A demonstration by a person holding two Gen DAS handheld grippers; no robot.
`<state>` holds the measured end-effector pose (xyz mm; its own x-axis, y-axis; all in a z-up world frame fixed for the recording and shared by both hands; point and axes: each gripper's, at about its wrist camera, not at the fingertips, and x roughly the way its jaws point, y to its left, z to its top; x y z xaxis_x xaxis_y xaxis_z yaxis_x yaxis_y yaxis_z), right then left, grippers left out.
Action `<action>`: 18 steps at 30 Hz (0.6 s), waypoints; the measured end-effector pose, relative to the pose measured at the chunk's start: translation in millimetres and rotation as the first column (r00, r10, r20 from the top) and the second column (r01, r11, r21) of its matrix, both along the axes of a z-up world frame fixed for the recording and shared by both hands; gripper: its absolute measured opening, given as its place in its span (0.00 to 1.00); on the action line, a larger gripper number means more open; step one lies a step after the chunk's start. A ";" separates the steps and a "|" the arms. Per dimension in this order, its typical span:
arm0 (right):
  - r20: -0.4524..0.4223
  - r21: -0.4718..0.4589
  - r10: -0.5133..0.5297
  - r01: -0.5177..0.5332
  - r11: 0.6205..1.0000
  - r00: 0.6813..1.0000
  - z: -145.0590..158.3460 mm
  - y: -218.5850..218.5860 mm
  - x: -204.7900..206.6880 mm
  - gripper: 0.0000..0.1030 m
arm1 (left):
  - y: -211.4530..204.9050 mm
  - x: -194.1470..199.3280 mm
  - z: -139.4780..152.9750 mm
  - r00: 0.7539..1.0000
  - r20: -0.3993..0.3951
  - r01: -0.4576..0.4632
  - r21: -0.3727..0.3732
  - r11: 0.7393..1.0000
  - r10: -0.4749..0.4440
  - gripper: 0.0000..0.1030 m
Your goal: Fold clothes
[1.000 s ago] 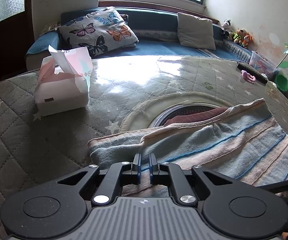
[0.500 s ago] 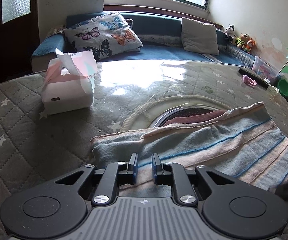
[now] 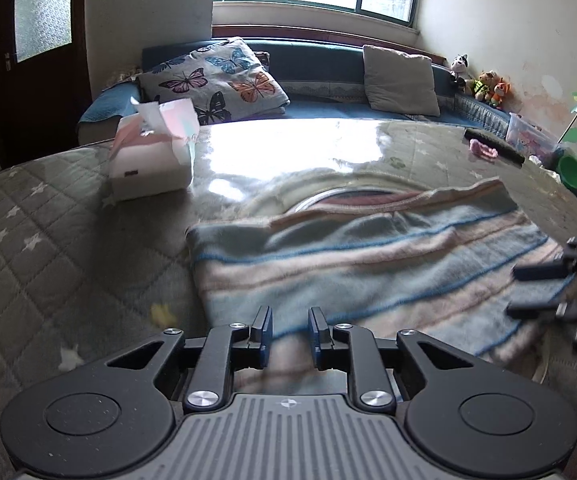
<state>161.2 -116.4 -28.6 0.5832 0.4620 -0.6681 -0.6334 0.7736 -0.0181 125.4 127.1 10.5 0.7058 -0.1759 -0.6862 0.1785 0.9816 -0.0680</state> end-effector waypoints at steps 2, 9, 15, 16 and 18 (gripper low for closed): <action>-0.007 0.005 -0.050 0.050 0.999 0.999 -1.8 -14.0 3.2 0.40 | -0.6 -5.9 -3.2 1.000 0.002 -0.002 0.008 1.000 0.002 0.20; -0.024 -0.006 -0.194 0.194 0.981 0.981 -12.4 -56.0 5.1 0.41 | 2.3 -18.0 -6.7 1.000 0.007 -0.022 0.002 1.000 0.022 0.20; -0.017 0.014 -0.236 0.236 0.972 0.972 -6.3 -71.9 11.7 0.41 | 6.2 -23.7 -3.4 0.998 0.012 -0.056 -0.009 0.998 0.056 0.20; -0.019 0.024 -0.243 0.243 0.970 0.970 -5.2 -73.4 14.3 0.41 | 6.6 -24.6 -3.2 0.998 0.013 -0.062 -0.012 0.998 0.062 0.20; -0.031 0.030 -0.250 0.251 0.968 0.968 -6.7 -74.6 19.5 0.41 | 7.1 -26.6 -3.3 0.997 0.013 -0.070 -0.016 0.997 0.070 0.20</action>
<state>180.7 -190.9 -35.3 0.6649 0.3259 -0.6721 -0.4196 0.9074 0.0249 98.9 134.2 7.2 0.7258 -0.1363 -0.6742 0.1104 0.9905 -0.0815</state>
